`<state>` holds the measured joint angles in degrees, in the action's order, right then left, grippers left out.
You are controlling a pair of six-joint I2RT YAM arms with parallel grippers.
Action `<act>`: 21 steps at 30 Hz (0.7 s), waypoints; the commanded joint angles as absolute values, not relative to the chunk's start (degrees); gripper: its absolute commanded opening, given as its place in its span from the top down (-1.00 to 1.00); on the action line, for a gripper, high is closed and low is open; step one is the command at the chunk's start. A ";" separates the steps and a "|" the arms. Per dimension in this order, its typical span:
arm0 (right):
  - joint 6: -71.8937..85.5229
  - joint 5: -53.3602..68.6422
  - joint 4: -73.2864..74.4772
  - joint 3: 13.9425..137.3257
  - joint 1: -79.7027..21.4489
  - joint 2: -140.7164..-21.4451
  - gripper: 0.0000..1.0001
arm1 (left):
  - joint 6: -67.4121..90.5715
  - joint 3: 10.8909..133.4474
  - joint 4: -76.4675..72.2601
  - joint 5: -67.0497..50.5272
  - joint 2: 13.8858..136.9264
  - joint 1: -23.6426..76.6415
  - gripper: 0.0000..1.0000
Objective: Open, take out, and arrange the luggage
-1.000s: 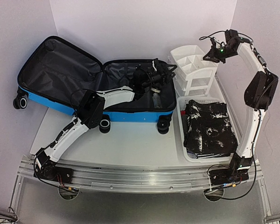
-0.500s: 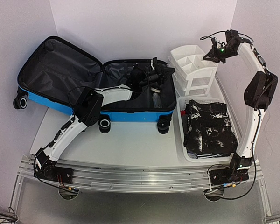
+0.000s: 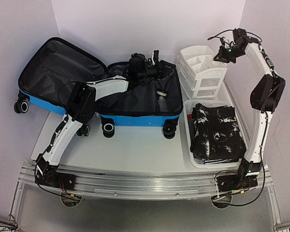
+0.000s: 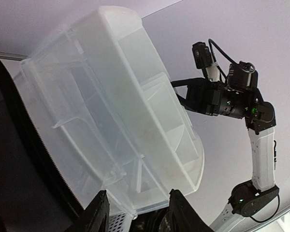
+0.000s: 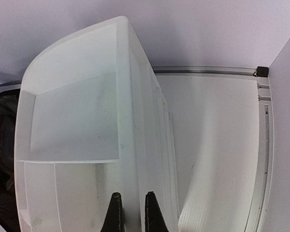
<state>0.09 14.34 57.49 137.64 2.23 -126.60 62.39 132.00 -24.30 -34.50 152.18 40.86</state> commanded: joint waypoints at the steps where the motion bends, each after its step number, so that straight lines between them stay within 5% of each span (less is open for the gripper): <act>1: -3.95 4.52 62.79 138.72 4.66 -131.02 0.86 | 50.65 129.36 -16.63 -37.71 144.12 39.46 0.09; 7: -6.94 9.73 62.71 142.87 4.34 -129.20 0.30 | 41.93 128.83 -8.72 -38.41 140.95 39.08 -0.01; 21: -2.32 -2.22 59.48 147.88 -10.67 -122.44 -0.26 | 28.83 126.09 6.46 -39.55 133.79 33.96 -0.22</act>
<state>-7.16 3.71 60.89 147.36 -4.57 -127.51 36.72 126.98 -2.02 -38.93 140.82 37.03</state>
